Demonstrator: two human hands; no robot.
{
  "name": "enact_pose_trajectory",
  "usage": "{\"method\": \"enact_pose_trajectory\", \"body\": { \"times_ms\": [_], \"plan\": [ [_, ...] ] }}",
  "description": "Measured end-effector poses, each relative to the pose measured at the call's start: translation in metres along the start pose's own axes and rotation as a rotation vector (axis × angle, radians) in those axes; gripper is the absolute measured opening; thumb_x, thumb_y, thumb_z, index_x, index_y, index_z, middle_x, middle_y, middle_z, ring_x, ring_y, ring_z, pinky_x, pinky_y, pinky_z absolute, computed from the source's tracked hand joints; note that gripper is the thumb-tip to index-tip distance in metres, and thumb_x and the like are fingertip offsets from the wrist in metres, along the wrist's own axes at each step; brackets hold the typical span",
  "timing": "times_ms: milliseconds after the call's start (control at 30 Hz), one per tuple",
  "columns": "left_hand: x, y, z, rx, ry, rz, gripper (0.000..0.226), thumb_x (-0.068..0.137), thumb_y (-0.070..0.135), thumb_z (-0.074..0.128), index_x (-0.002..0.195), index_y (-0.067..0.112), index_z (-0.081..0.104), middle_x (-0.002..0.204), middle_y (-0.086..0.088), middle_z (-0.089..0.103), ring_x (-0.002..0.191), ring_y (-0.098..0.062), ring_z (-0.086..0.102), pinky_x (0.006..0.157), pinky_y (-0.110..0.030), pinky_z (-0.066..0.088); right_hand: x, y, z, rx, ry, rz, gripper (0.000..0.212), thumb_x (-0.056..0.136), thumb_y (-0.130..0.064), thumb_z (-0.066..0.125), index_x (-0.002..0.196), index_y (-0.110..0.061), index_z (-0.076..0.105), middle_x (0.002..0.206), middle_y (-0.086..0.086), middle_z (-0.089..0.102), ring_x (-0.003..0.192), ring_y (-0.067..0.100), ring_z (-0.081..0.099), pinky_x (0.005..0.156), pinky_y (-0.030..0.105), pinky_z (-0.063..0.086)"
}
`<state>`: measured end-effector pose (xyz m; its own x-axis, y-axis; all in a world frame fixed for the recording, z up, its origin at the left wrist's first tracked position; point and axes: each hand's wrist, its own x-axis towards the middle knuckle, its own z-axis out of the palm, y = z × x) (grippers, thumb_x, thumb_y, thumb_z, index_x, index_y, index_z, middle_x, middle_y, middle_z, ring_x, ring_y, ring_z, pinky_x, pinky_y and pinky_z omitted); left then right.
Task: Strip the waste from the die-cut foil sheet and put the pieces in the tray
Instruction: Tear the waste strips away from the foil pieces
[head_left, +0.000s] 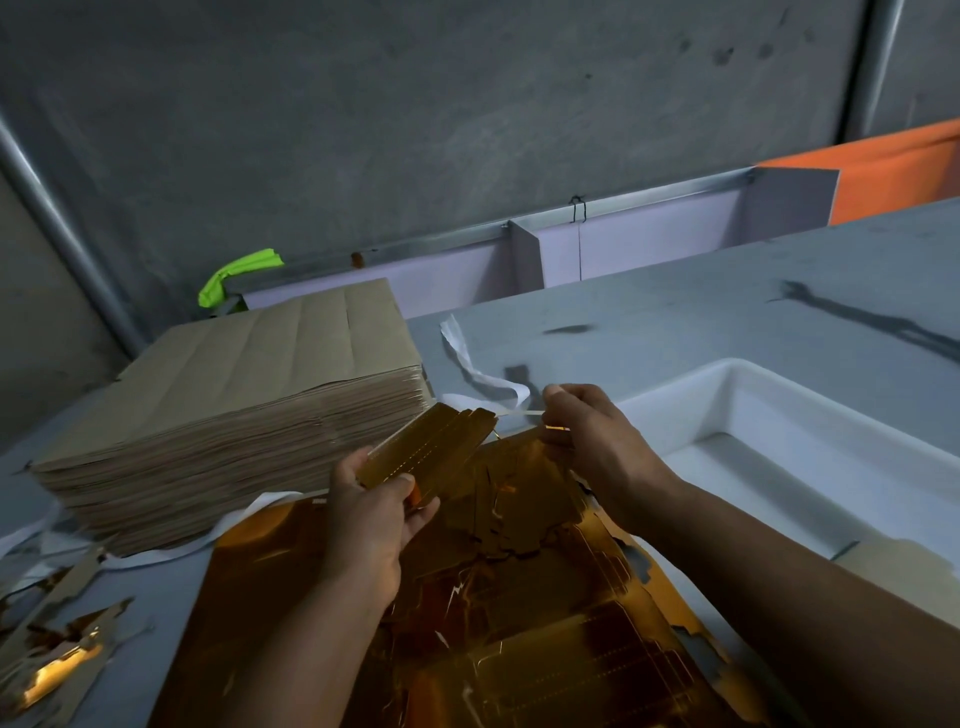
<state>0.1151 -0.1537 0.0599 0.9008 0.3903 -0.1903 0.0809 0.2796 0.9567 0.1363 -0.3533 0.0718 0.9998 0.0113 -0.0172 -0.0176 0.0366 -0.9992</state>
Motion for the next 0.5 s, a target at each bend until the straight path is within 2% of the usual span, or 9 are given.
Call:
{"method": "enact_pose_trajectory", "body": {
  "times_ms": [167, 300, 400, 500],
  "plan": [
    [-0.006, -0.007, 0.014, -0.067, 0.0, -0.022, 0.06, 0.09, -0.008, 0.057, 0.135, 0.03, 0.045, 0.13, -0.021, 0.047, 0.097, -0.03, 0.063, 0.05, -0.022, 0.055, -0.001, 0.001, 0.002, -0.095, 0.007, -0.011, 0.036, 0.098, -0.044, 0.053, 0.129, -0.027, 0.051, 0.111, 0.006, 0.062, 0.102, 0.026, 0.065, 0.098, 0.048, 0.053],
    [-0.014, -0.007, 0.022, -0.135, -0.011, -0.026, 0.061, 0.089, -0.009, 0.057, 0.135, 0.029, 0.044, 0.126, -0.023, 0.05, 0.097, -0.031, 0.065, 0.053, -0.023, 0.057, -0.005, 0.001, 0.002, -0.106, -0.081, -0.041, 0.017, 0.095, -0.035, 0.06, 0.112, -0.037, 0.064, 0.09, 0.0, 0.064, 0.08, 0.018, 0.063, 0.082, 0.041, 0.055],
    [-0.021, -0.009, 0.029, -0.098, -0.08, -0.014, 0.055, 0.089, -0.007, 0.06, 0.129, 0.028, 0.045, 0.121, -0.021, 0.054, 0.096, -0.03, 0.067, 0.058, -0.026, 0.058, -0.009, 0.002, 0.003, -0.168, -0.139, -0.018, 0.017, 0.096, -0.035, 0.059, 0.111, -0.037, 0.068, 0.102, -0.006, 0.069, 0.088, 0.01, 0.068, 0.075, 0.023, 0.053],
    [-0.025, -0.012, 0.033, -0.025, -0.139, 0.006, 0.049, 0.09, -0.004, 0.061, 0.128, 0.022, 0.046, 0.116, -0.019, 0.06, 0.09, -0.027, 0.072, 0.061, -0.027, 0.058, -0.01, 0.001, 0.005, -0.202, -0.149, 0.027, 0.028, 0.099, -0.031, 0.057, 0.125, -0.026, 0.064, 0.106, -0.003, 0.07, 0.091, 0.009, 0.069, 0.075, 0.02, 0.054]
  ]
}}
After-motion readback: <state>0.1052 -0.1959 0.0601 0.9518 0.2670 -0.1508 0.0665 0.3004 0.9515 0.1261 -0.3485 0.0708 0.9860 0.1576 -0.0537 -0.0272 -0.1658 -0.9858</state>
